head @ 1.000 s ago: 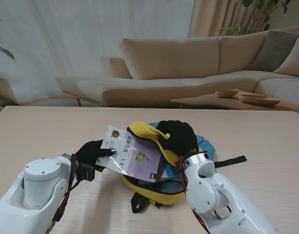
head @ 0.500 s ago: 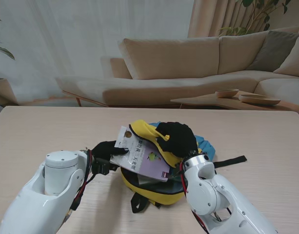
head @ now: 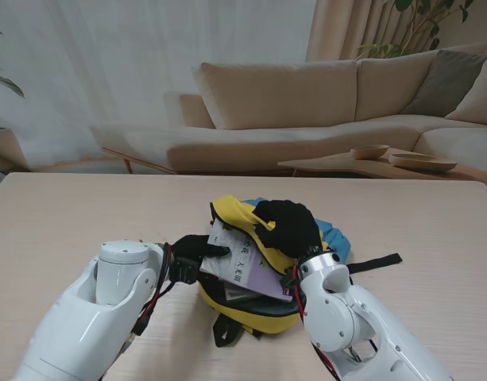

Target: Pack books into the school bag then zip close the school bag

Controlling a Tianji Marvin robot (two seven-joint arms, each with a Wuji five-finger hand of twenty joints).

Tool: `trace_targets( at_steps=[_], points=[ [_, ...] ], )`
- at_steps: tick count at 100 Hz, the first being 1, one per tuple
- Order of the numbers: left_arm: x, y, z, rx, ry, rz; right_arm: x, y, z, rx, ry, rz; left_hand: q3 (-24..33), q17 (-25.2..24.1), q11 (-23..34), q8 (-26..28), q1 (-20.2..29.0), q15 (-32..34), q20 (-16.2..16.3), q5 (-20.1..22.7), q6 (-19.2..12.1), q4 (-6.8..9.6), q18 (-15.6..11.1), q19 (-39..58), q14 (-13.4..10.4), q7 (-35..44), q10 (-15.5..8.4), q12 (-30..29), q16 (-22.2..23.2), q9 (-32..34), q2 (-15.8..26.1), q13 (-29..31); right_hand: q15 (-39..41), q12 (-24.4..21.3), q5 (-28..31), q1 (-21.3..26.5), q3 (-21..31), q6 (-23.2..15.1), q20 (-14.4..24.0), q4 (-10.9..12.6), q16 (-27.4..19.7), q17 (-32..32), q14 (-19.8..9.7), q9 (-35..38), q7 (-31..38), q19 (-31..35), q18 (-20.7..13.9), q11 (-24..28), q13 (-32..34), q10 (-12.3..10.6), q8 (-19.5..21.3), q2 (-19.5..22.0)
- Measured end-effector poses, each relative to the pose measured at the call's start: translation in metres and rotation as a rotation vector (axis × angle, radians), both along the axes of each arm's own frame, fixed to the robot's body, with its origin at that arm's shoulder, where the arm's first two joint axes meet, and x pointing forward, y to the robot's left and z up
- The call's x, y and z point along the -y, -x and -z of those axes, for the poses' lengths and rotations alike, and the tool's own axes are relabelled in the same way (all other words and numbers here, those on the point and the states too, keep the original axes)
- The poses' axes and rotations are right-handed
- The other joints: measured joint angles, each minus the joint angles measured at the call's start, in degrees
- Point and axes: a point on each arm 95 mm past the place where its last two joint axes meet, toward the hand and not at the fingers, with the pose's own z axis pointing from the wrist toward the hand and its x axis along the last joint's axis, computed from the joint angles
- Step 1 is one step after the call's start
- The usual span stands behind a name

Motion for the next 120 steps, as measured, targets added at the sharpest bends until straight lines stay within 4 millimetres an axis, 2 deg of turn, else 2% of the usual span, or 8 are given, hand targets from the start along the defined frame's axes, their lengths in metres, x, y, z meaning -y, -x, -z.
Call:
trace_targets(
  at_steps=[58,64,85,89,95,106,113,120],
  points=[
    [0.034,-0.022,0.011,-0.066,0.005,0.021,0.003,0.003,-0.001,-0.088,-0.06,-0.066,0.02,-1.8,-0.7,0.2,1.44,-3.84,-2.01,-0.99,-0.96,0.0,-0.37,-1.23,0.51,2.3,0.0,-0.79,-0.87,-1.51,0.0,-1.51,0.0,0.03,-0.6,0.01,-0.04,2.41,0.0,0.02,0.0,-0.76,0.0,-1.37,-0.05,0.0,0.0,0.02,-0.26,0.06,0.76,1.64],
    [0.037,-0.024,0.012,-0.072,0.0,0.023,0.004,0.003,-0.001,-0.089,-0.062,-0.069,0.7,-1.95,-2.39,-3.18,1.52,-5.61,-2.45,-2.42,-0.96,0.0,-0.37,-1.8,0.63,5.85,0.0,-1.4,-1.72,-1.51,0.0,-1.59,0.0,0.04,-0.6,0.01,-0.05,2.41,0.0,0.02,0.0,-0.79,0.0,-1.41,-0.05,0.0,0.0,0.02,-0.26,0.06,1.25,1.64],
    [0.042,-0.026,0.012,-0.076,-0.02,0.042,0.004,0.003,-0.001,-0.088,-0.065,-0.075,0.51,-4.83,-16.16,-19.44,3.03,-10.01,-4.74,-8.02,-1.0,0.0,-0.94,-4.01,0.8,12.95,-0.16,-1.48,-4.12,-0.27,0.14,-3.88,0.0,0.13,-0.6,0.01,-0.06,2.41,0.0,0.03,0.0,-0.88,0.0,-1.99,-0.05,0.0,0.0,0.02,-0.29,0.08,1.87,1.65],
    [0.042,-0.026,0.012,-0.075,-0.022,0.048,0.004,0.003,-0.001,-0.087,-0.065,-0.075,-2.32,-6.17,-17.64,-22.62,4.43,-11.03,-4.87,-9.39,-1.02,0.92,-1.19,-4.82,0.83,13.82,-0.16,-1.49,-4.66,-0.87,0.8,-5.18,0.0,0.13,-0.6,0.01,-0.06,2.41,0.0,0.03,0.0,-0.89,0.0,-1.99,-0.05,0.0,0.0,0.02,-0.29,0.08,1.92,1.65],
    [0.042,-0.025,0.012,-0.082,-0.025,0.052,0.004,0.003,-0.001,-0.088,-0.068,-0.075,-2.96,-7.65,-16.72,-26.79,4.28,-12.28,-5.29,-12.79,-1.12,2.65,-1.59,-6.18,0.88,14.3,-0.19,-3.79,-5.82,-3.94,1.63,-6.48,0.0,0.13,-0.6,0.01,-0.06,2.41,0.0,0.03,0.0,-0.98,0.0,-1.99,-0.05,0.0,0.0,0.02,-0.3,0.09,1.93,1.66],
    [0.039,-0.025,0.011,-0.091,-0.038,0.056,0.004,0.004,-0.001,-0.086,-0.07,-0.076,1.51,-9.49,-10.65,-29.09,-2.3,-14.14,-5.64,-16.53,-0.18,3.1,-1.79,-7.75,0.72,13.39,-0.19,-9.03,-7.3,-8.84,1.86,-7.89,0.0,0.13,-0.6,0.01,-0.07,2.41,0.0,0.03,0.0,-1.32,0.0,-1.99,-0.05,0.0,0.0,0.02,-0.3,0.09,1.99,1.66],
    [0.038,-0.024,0.01,-0.091,-0.052,0.062,0.004,0.004,-0.001,-0.086,-0.071,-0.077,1.64,-9.63,-9.77,-28.87,-2.51,-14.22,-5.67,-16.3,-0.1,3.1,-1.8,-8.33,0.72,15.28,-0.19,-6.72,-8.18,-7.95,1.86,-7.89,0.0,0.13,-0.6,0.01,-0.07,2.41,0.0,0.03,0.0,-1.37,0.0,-1.99,-0.05,0.0,0.0,0.02,-0.3,0.09,1.99,1.66],
    [0.036,-0.023,0.009,-0.095,-0.061,0.07,0.004,0.004,-0.001,-0.085,-0.072,-0.077,-4.45,-8.45,-8.3,-25.94,2.02,-14.2,-5.67,-16.2,-0.93,3.12,-1.81,-8.34,0.7,20.79,-0.34,-2.01,-8.23,-3.36,3.3,-6.97,0.0,0.13,-0.6,0.01,-0.07,2.41,0.0,0.03,0.0,-1.37,0.0,-1.99,-0.05,0.0,0.0,0.02,-0.3,0.09,1.99,1.67]
  ],
)
